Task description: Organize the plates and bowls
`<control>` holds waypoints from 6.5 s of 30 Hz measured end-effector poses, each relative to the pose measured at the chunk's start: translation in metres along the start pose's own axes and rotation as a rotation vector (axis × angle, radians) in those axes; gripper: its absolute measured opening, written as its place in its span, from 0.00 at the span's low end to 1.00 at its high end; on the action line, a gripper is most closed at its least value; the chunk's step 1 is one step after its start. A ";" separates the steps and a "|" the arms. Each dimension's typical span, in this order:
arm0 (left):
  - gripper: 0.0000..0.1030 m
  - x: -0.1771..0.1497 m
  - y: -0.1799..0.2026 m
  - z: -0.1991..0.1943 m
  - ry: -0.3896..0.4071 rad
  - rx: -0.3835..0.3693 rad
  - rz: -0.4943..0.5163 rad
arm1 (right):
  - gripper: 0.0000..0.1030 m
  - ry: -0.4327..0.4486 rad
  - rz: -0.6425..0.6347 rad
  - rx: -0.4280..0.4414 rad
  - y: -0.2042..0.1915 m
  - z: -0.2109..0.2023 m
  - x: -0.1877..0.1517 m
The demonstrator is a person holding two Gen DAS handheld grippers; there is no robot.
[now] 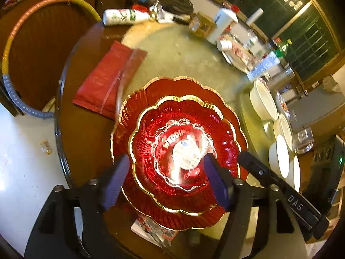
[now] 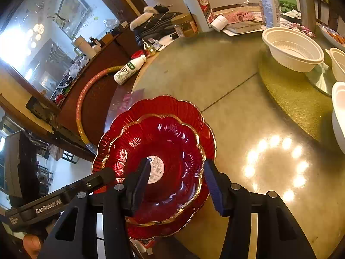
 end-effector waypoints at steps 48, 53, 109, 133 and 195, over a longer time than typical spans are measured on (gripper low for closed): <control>0.76 -0.123 0.185 0.103 0.045 -0.175 0.649 | 0.80 0.530 0.641 0.042 0.252 -0.104 -0.047; 0.76 -0.122 0.177 0.107 0.024 -0.204 0.555 | 0.80 0.535 0.639 0.018 0.252 -0.104 -0.048; 0.06 -0.149 0.408 0.258 -0.395 -0.319 0.478 | 0.10 0.211 0.866 -0.204 0.496 -0.120 -0.064; 0.08 -0.104 0.313 0.147 -0.035 -0.303 0.547 | 0.08 0.488 0.615 -0.239 0.335 -0.148 -0.046; 0.10 -0.110 0.299 0.135 0.158 -0.319 0.640 | 0.08 0.717 0.551 -0.344 0.325 -0.152 -0.048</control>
Point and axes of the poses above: each gripper's, at about its wrist camera, not at the fingertips, and z roughly the way its jaws point, y to its right, x to its top, the point moved 10 cm from there along z, roughly the way its jaws point, and after that the axes turned 15 degrees about -x, right-handed, at the moved point
